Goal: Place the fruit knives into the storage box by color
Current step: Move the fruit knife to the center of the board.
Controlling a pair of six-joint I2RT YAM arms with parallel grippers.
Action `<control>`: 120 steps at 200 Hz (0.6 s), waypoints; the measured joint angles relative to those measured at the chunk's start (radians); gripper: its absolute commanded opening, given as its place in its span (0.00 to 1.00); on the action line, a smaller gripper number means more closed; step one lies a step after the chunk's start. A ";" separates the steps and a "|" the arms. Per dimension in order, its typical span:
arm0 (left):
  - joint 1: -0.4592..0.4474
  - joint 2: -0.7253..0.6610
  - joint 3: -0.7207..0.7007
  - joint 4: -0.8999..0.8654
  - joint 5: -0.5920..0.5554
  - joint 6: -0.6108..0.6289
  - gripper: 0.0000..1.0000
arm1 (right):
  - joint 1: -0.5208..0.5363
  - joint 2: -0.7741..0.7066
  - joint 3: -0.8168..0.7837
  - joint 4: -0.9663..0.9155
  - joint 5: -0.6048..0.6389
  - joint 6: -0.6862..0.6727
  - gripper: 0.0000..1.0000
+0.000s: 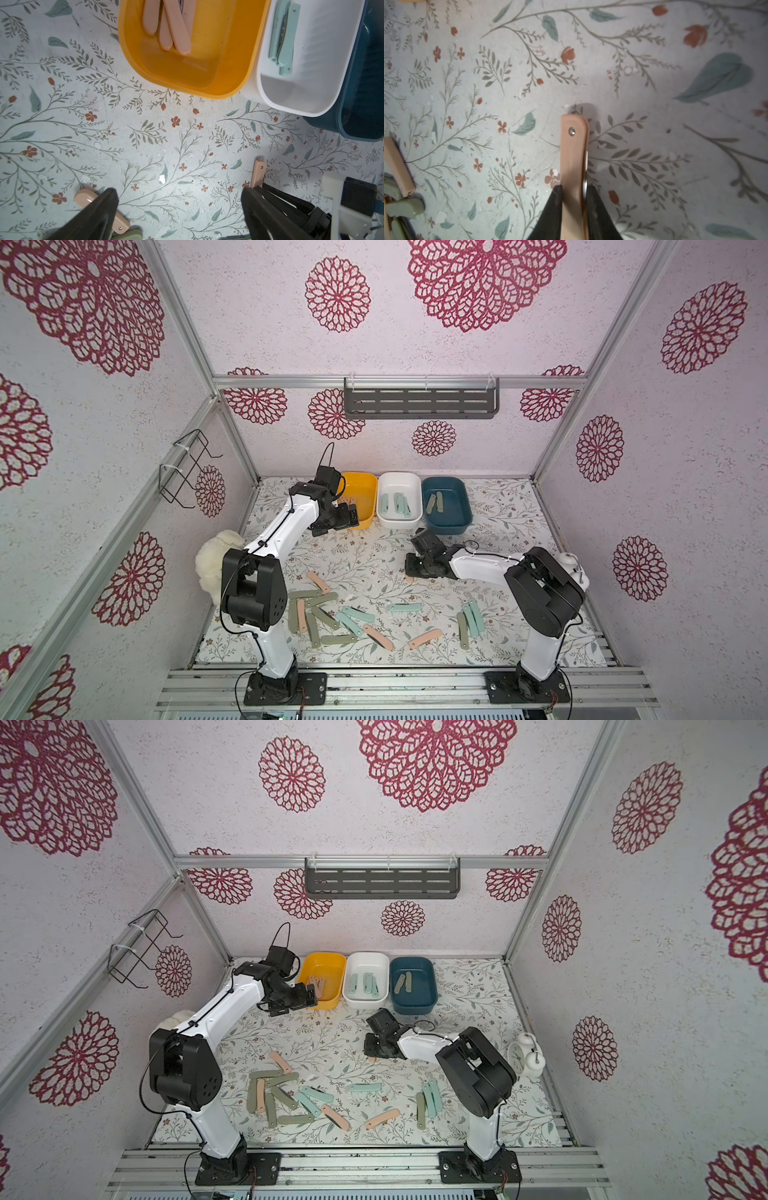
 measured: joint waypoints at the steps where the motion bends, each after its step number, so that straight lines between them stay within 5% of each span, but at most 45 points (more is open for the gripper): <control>1: 0.000 -0.001 -0.001 0.000 0.000 0.000 0.97 | 0.001 0.001 0.002 0.000 0.000 0.000 0.24; 49: 0.038 -0.044 -0.027 0.006 0.011 -0.005 0.97 | 0.024 0.055 0.074 -0.005 -0.010 -0.008 0.24; 85: 0.045 -0.045 -0.027 0.011 0.029 -0.008 0.97 | 0.037 0.086 0.145 -0.091 0.010 -0.021 0.44; 120: 0.045 -0.045 -0.040 0.022 0.040 -0.008 0.97 | 0.055 0.095 0.203 -0.237 0.072 -0.022 0.53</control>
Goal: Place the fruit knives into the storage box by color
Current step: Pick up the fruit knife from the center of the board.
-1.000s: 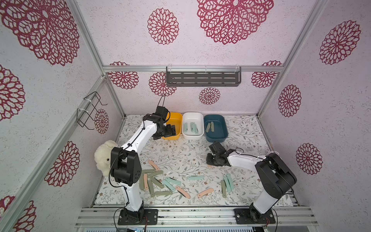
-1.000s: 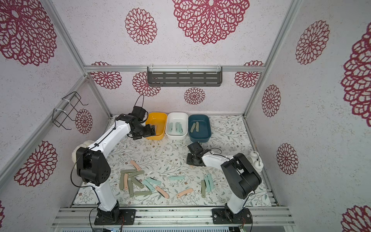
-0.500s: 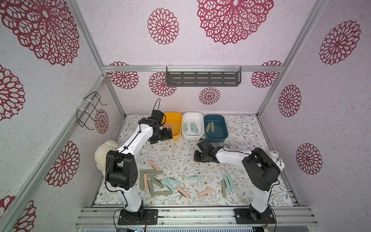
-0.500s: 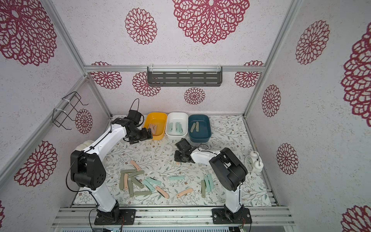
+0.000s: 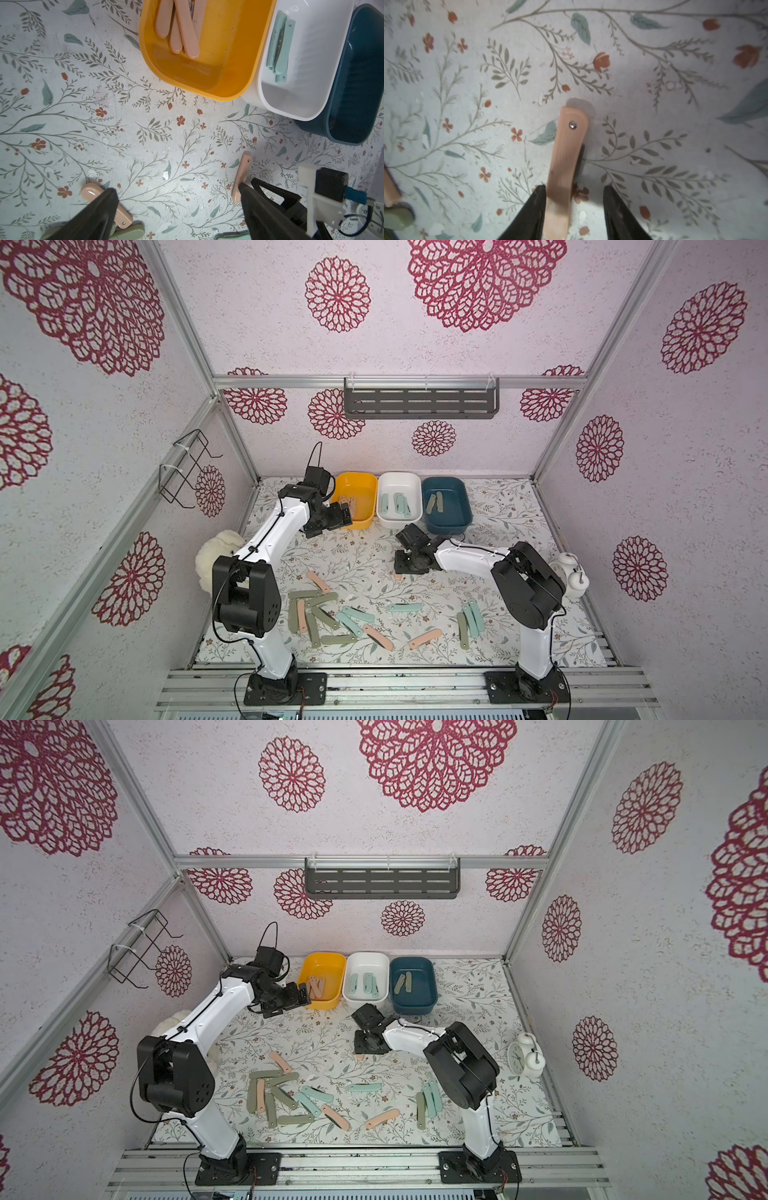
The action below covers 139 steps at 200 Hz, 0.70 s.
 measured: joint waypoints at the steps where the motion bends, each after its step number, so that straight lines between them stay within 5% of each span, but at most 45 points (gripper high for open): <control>1: 0.000 0.000 -0.002 0.001 0.000 0.000 0.97 | 0.001 0.000 0.001 -0.003 0.001 0.000 0.53; 139: 0.035 -0.051 -0.091 0.042 0.012 0.012 0.97 | 0.063 0.117 0.177 -0.168 0.104 -0.032 0.39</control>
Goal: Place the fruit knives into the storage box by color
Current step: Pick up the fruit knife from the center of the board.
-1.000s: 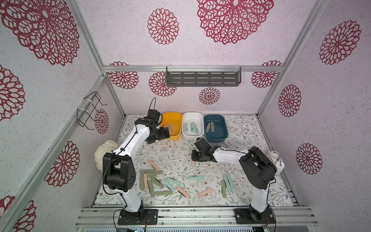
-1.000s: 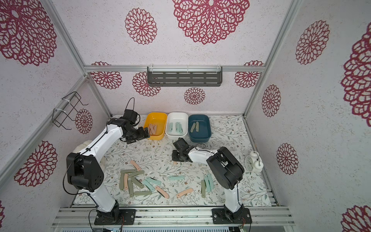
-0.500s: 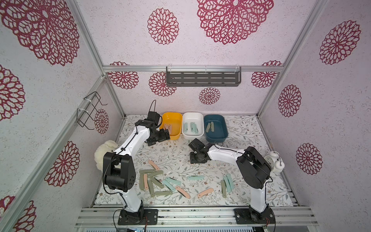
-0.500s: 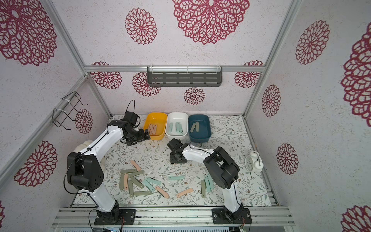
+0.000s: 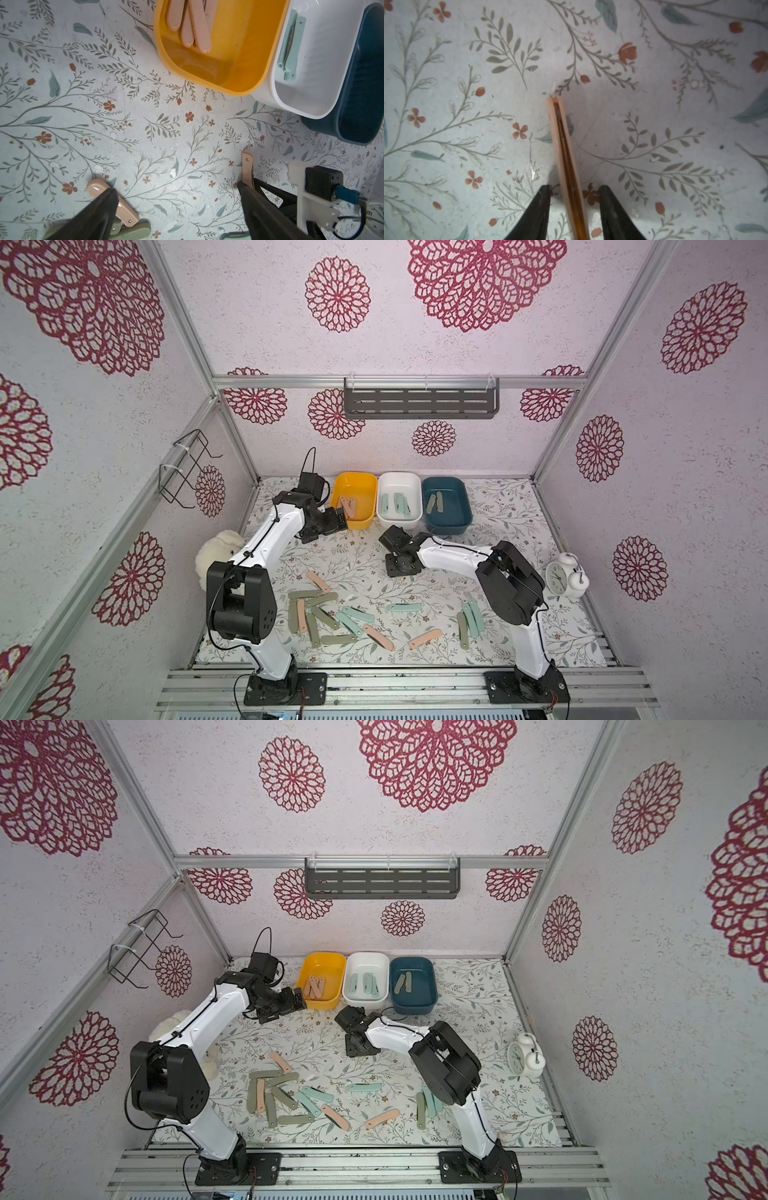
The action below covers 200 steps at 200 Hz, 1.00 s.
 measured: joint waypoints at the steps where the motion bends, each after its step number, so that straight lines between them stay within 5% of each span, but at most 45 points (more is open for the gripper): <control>1: 0.000 0.000 0.000 0.000 0.000 0.000 0.97 | 0.000 0.000 0.000 0.000 0.000 0.000 0.39; 49: 0.008 0.000 -0.005 0.010 0.016 0.001 0.97 | 0.000 0.006 0.010 -0.009 -0.009 -0.017 0.16; 200: 0.018 0.000 -0.005 0.018 0.022 -0.012 0.97 | 0.000 -0.013 0.000 -0.008 -0.035 -0.035 0.13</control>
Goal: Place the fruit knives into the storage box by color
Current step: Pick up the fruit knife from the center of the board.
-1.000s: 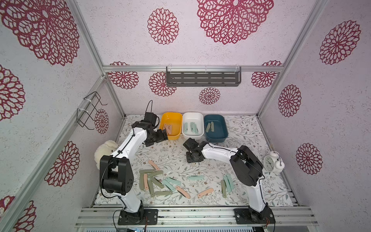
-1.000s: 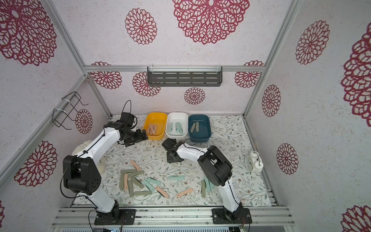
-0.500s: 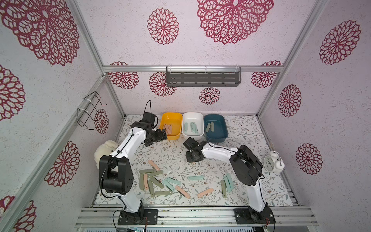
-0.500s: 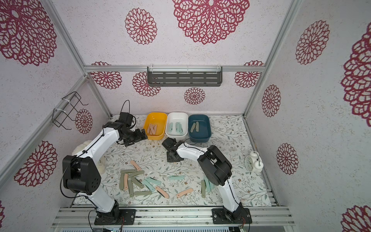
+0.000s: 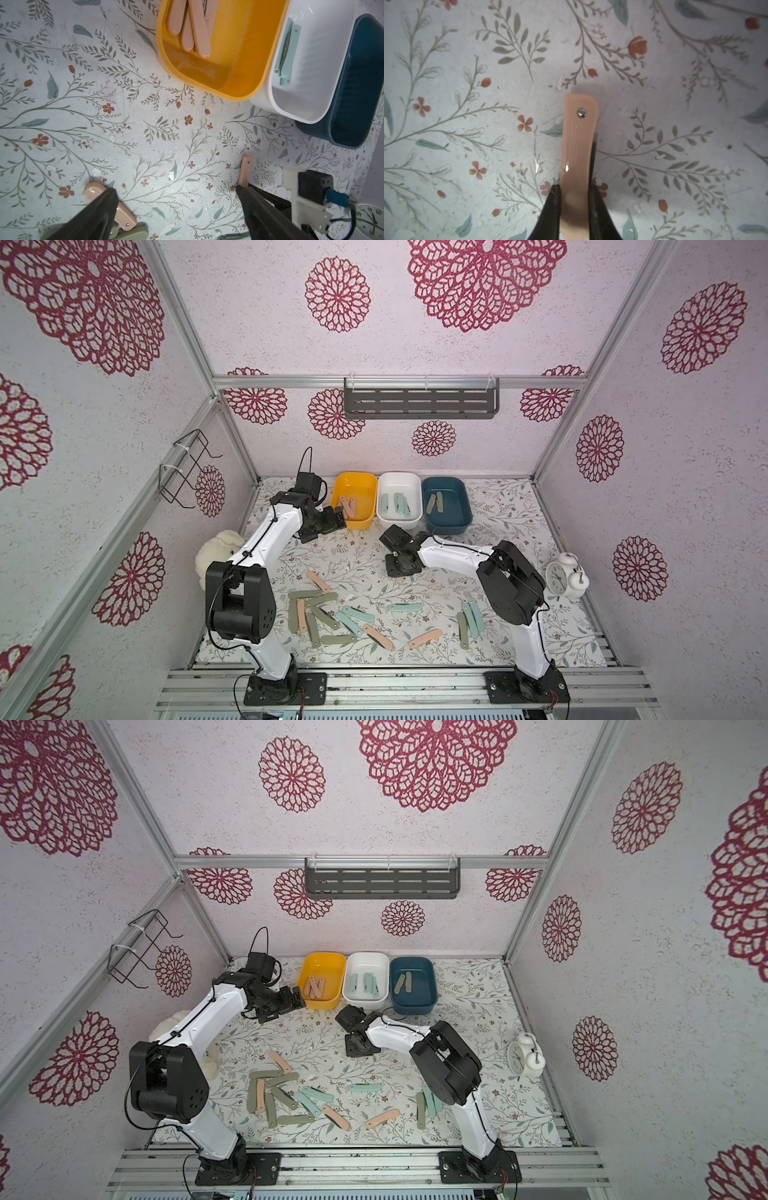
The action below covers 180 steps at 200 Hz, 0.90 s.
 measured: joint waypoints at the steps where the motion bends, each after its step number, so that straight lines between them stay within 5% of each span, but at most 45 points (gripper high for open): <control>1: 0.000 0.000 0.000 0.000 0.000 0.000 0.97 | 0.000 0.000 0.000 0.000 0.000 0.000 0.13; 119: 0.013 -0.020 0.001 0.011 -0.003 -0.065 0.97 | 0.002 -0.016 0.151 0.055 -0.058 -0.052 0.13; 180: 0.019 -0.028 0.000 0.018 -0.009 -0.085 0.97 | -0.017 0.146 0.468 0.071 -0.070 -0.121 0.13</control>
